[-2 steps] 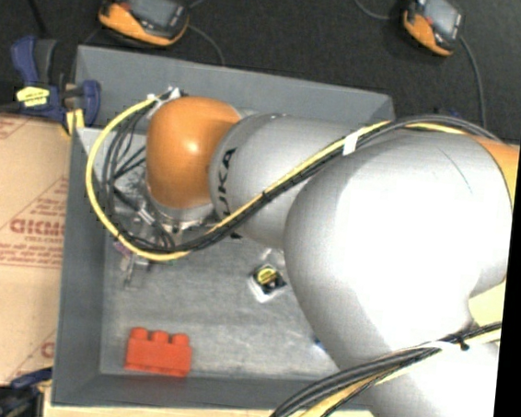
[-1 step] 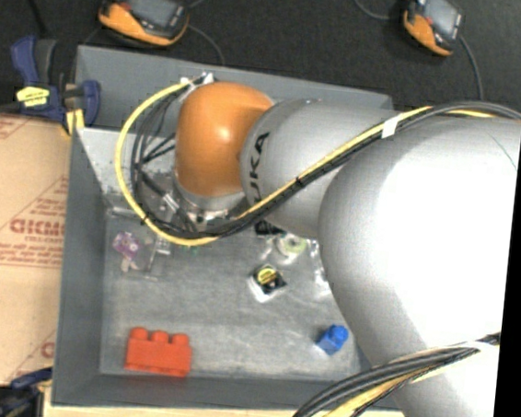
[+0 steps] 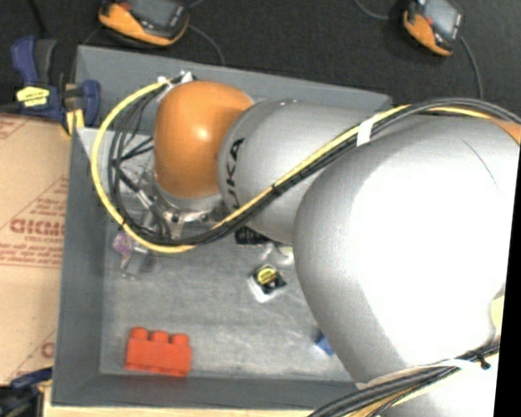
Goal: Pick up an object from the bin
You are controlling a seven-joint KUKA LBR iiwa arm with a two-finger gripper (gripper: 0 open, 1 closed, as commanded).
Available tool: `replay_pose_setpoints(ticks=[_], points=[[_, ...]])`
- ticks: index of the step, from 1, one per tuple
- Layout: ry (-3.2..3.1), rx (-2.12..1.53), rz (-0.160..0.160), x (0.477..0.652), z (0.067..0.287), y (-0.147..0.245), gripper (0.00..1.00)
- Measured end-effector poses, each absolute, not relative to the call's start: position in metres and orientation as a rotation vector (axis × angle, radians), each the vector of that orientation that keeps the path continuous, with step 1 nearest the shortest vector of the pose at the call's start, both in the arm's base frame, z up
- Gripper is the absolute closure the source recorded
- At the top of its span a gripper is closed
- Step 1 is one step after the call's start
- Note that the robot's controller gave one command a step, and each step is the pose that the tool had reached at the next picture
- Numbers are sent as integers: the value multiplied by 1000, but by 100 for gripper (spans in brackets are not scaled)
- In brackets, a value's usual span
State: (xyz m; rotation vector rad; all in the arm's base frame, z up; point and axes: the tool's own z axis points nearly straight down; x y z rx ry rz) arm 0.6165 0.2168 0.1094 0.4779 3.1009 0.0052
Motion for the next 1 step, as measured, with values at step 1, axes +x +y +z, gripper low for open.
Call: replay_pose_setpoints(ticks=[1], points=[[3139,91,-2,626,70,209,0]])
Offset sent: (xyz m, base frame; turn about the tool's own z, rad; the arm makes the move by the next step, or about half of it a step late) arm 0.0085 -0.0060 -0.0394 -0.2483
